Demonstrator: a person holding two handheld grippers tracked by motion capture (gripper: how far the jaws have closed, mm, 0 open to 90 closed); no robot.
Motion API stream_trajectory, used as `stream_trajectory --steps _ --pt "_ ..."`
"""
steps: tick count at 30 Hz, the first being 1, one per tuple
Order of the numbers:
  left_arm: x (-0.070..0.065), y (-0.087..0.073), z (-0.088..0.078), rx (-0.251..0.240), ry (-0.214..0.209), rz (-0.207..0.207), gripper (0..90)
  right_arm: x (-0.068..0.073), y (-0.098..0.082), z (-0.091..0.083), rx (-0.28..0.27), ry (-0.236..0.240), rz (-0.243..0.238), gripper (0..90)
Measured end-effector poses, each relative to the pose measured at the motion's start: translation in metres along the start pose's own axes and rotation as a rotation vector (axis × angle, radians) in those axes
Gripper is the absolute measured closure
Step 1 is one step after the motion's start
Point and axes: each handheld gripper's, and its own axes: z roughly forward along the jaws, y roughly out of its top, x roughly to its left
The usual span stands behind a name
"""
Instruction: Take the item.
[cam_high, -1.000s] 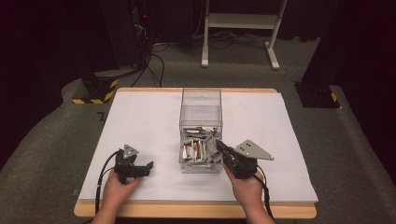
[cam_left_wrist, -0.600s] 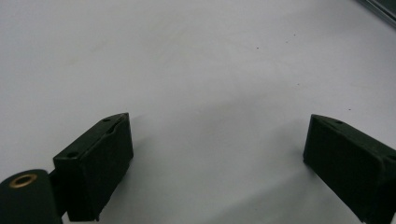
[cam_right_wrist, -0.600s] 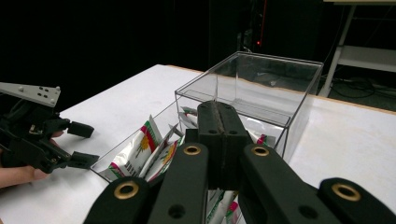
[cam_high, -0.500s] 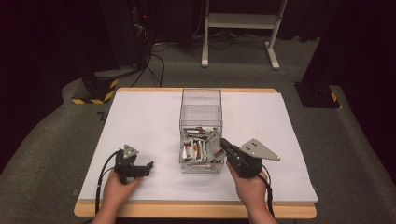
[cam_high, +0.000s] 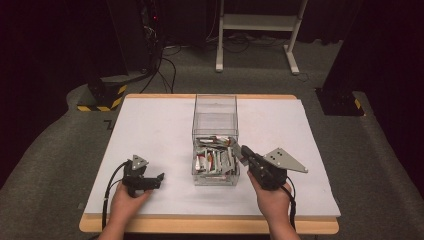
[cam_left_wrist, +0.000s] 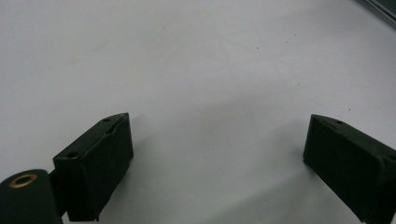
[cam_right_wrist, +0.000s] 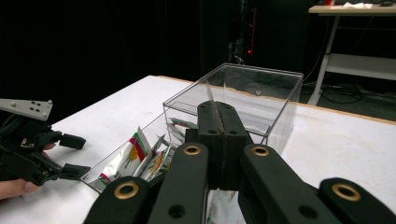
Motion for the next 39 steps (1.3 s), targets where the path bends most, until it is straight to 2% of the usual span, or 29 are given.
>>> stream_trajectory --steps 35,39 --pt "0.0 0.0 0.0 -0.001 0.0 -0.003 8.4 -0.031 -0.005 -0.011 0.005 -0.104 0.024 90.0" --pt "0.0 0.0 0.0 0.004 -0.001 0.002 8.4 -0.037 -0.007 -0.011 0.01 -0.13 0.028 90.0"
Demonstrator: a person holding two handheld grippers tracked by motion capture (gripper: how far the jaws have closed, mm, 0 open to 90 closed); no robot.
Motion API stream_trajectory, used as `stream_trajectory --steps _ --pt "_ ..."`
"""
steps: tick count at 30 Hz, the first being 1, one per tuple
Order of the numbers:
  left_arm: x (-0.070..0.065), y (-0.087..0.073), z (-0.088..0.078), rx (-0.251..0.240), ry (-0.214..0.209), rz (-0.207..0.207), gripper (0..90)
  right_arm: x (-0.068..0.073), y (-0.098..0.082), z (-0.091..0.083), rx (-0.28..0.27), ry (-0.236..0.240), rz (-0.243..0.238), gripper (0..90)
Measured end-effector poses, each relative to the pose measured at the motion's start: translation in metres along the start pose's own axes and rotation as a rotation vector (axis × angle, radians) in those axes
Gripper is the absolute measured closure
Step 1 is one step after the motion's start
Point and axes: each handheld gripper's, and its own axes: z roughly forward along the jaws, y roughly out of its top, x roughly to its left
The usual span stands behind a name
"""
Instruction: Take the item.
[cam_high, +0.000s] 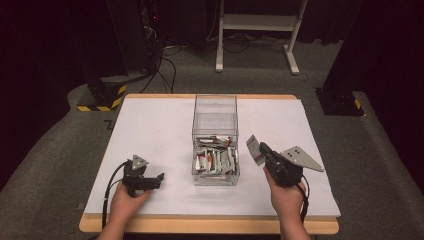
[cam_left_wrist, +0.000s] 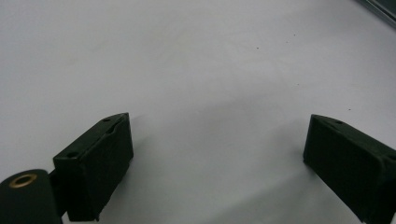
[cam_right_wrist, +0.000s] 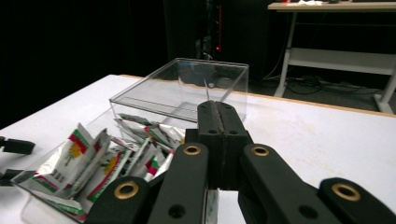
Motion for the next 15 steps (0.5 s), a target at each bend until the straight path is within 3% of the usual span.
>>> stream_trajectory --steps 15 --pt "0.0 0.0 0.0 -0.002 0.0 -0.003 8.4 -0.017 -0.003 0.01 0.022 -0.045 0.017 90.0"
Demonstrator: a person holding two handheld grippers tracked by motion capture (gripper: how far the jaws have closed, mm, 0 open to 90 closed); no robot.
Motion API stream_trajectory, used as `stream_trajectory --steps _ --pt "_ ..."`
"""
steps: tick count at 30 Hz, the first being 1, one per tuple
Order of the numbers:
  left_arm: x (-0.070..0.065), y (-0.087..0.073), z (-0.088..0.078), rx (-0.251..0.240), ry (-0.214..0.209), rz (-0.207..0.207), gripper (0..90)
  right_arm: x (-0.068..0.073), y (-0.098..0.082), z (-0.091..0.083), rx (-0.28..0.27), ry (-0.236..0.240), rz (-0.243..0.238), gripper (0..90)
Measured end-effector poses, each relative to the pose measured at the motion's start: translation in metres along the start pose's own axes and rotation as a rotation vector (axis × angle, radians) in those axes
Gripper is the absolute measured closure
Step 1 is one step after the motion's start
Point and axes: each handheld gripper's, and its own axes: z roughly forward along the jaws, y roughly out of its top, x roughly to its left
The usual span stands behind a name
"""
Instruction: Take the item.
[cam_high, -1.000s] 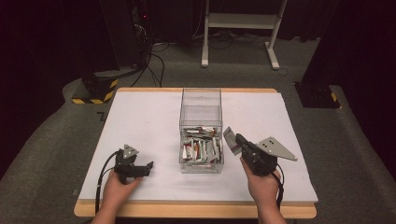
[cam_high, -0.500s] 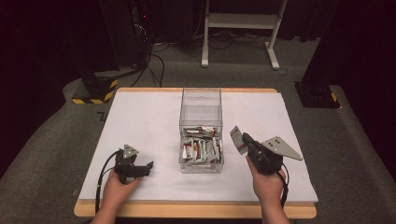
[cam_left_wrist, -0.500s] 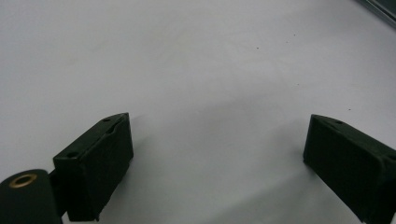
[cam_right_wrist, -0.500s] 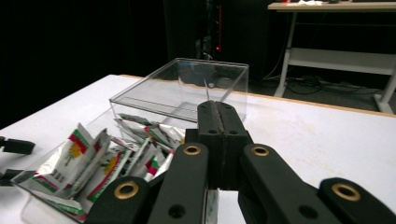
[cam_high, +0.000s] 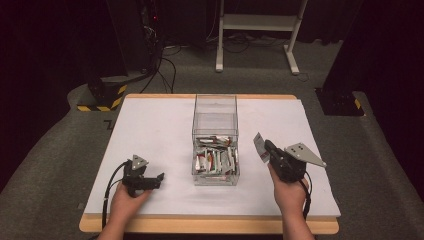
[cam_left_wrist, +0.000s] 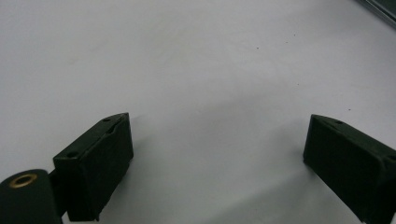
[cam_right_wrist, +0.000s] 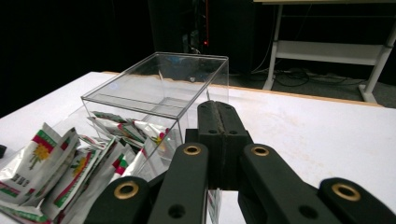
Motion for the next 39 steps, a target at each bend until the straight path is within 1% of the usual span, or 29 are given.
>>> stream_trajectory --steps 5,7,8,11,18,23,26,30,35,36,37,39 --pt "0.0 0.0 0.0 0.001 0.0 0.001 8.4 -0.004 0.0 0.01 0.016 -0.02 -0.004 90.0" --pt "0.001 0.0 0.0 0.004 0.0 0.008 8.4 -0.004 0.001 0.014 0.022 -0.026 -0.01 90.0" --pt "0.0 0.0 0.0 0.001 0.0 -0.001 8.4 -0.004 0.001 0.016 0.023 -0.031 -0.013 90.0" --pt "0.0 0.0 0.0 -0.002 0.0 -0.005 8.4 -0.005 0.003 0.022 0.028 -0.038 -0.023 90.0" --pt "0.0 0.0 0.0 -0.001 0.0 -0.004 8.4 -0.01 0.007 0.033 0.038 -0.058 -0.037 90.0" --pt "0.0 0.0 0.0 -0.002 0.0 -0.005 8.4 -0.016 0.008 0.04 0.053 -0.072 -0.032 90.0" --pt "0.0 0.0 0.0 -0.001 0.0 -0.003 8.4 -0.018 0.008 0.044 0.055 -0.087 -0.037 90.0" --pt "0.0 0.0 0.0 -0.002 0.0 -0.005 8.4 -0.021 0.006 0.052 0.068 -0.095 -0.03 90.0" --pt "0.0 0.0 0.0 -0.001 0.0 -0.005 8.4 -0.027 0.002 0.065 0.098 -0.108 -0.024 90.0" --pt "0.0 0.0 0.0 -0.001 0.0 -0.005 8.4 -0.027 0.002 0.065 0.098 -0.108 -0.024 90.0" --pt "0.0 0.0 0.0 -0.001 0.0 -0.004 8.4 -0.03 0.0 0.071 0.115 -0.114 -0.021 90.0" --pt "0.0 0.0 0.0 -0.001 0.0 -0.004 8.4 -0.03 -0.001 0.073 0.12 -0.115 -0.019 90.0"
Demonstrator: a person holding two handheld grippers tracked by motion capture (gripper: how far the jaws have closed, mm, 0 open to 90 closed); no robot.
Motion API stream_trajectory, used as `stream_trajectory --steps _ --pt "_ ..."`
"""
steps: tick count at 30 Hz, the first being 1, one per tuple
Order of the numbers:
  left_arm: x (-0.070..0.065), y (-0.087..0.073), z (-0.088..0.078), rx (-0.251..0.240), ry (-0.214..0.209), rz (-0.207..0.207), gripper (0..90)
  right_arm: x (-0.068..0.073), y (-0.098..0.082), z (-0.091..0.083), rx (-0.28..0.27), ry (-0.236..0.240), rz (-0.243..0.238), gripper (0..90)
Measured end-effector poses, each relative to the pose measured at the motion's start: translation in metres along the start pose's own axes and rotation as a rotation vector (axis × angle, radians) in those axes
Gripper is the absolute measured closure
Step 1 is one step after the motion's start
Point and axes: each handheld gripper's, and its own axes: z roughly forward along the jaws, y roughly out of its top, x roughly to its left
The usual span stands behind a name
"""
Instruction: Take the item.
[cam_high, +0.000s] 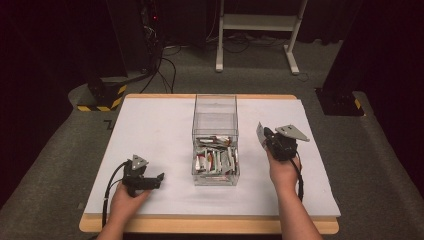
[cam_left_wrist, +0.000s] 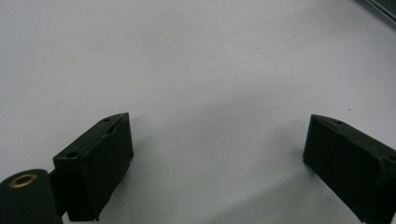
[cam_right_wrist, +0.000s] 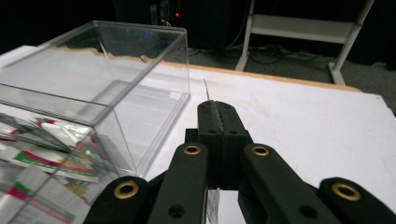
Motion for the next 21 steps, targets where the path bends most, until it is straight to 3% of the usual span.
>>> stream_trajectory --steps 5,15,21 --pt "0.0 0.0 0.0 0.001 -0.001 0.001 8.4 -0.002 -0.004 0.014 0.041 -0.013 0.0 90.0" --pt "0.0 0.0 0.0 -0.002 0.0 -0.003 8.4 -0.001 -0.012 0.029 0.089 0.001 0.02 90.0" --pt "0.0 0.0 0.0 0.0 0.0 -0.001 8.4 -0.005 -0.022 0.037 0.128 -0.019 0.031 90.0"
